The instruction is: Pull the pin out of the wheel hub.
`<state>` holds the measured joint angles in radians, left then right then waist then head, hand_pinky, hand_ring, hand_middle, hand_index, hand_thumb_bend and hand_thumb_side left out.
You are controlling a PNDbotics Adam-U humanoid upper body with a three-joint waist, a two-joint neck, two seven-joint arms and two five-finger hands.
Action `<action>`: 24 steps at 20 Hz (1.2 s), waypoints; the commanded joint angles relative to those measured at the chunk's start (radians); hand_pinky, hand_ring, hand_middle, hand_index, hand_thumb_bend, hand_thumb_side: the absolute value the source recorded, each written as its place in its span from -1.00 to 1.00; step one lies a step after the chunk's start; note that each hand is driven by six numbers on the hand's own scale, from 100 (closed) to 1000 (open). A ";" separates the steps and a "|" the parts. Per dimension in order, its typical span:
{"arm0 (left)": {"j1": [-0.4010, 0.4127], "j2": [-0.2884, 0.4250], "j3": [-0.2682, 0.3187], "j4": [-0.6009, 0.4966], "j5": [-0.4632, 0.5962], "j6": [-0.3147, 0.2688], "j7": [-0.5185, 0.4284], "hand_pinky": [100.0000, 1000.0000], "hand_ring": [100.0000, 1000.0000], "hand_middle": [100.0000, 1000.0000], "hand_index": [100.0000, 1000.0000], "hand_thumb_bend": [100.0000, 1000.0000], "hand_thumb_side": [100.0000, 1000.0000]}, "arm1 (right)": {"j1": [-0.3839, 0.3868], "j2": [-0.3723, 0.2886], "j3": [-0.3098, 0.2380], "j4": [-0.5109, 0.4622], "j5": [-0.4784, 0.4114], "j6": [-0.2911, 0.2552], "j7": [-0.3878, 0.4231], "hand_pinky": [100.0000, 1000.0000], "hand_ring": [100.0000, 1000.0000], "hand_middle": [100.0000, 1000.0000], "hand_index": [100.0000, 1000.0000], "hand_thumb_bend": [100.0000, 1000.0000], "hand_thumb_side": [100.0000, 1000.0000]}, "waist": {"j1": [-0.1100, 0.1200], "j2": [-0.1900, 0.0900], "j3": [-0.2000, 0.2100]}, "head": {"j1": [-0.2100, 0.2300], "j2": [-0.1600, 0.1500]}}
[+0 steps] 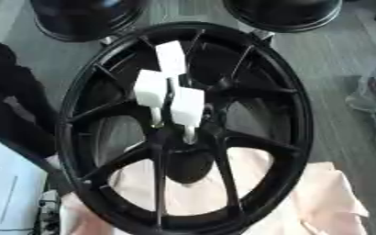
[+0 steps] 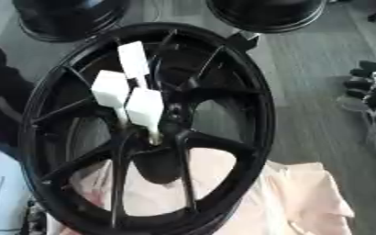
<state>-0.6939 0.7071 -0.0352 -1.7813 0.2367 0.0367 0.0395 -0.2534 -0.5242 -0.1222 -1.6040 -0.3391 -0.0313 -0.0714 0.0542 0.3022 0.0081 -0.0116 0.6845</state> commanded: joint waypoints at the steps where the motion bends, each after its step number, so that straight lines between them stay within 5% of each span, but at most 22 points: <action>1: -0.065 0.130 -0.036 -0.042 -0.033 0.009 -0.103 0.22 0.56 0.38 0.45 -0.35 -0.16 | -0.002 -0.037 -0.005 -0.023 0.009 0.002 0.000 0.47 0.38 0.39 0.58 -1.00 0.32 | 0.000 -0.016 -0.001 | -0.001 -0.002; 8: -0.190 0.239 -0.118 -0.060 -0.165 0.019 -0.388 0.37 0.56 0.42 0.53 -0.21 -0.04 | 0.003 -0.040 -0.002 -0.027 0.017 0.003 0.002 0.47 0.38 0.39 0.58 -1.00 0.32 | 0.004 -0.013 -0.002 | -0.027 -0.018; 15: -0.314 0.223 -0.206 -0.035 -0.312 0.006 -0.879 0.52 0.54 0.43 0.60 -0.36 0.34 | 0.011 -0.039 0.001 -0.029 0.026 0.006 0.003 0.47 0.38 0.39 0.58 -1.00 0.34 | 0.003 -0.012 0.000 | -0.023 -0.014; 24: -0.370 0.193 -0.297 0.009 -0.363 -0.037 -0.946 0.53 0.52 0.43 0.60 -0.36 0.36 | 0.012 -0.043 0.004 -0.027 0.028 0.008 0.006 0.47 0.38 0.39 0.58 -1.00 0.34 | 0.009 -0.017 -0.001 | -0.020 -0.013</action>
<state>-1.0447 0.8860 -0.3333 -1.7752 -0.1198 0.0030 -0.9027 -0.2365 -0.5326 -0.1153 -1.6072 -0.3162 -0.0234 -0.0667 0.0652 0.3047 0.0076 -0.0360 0.6793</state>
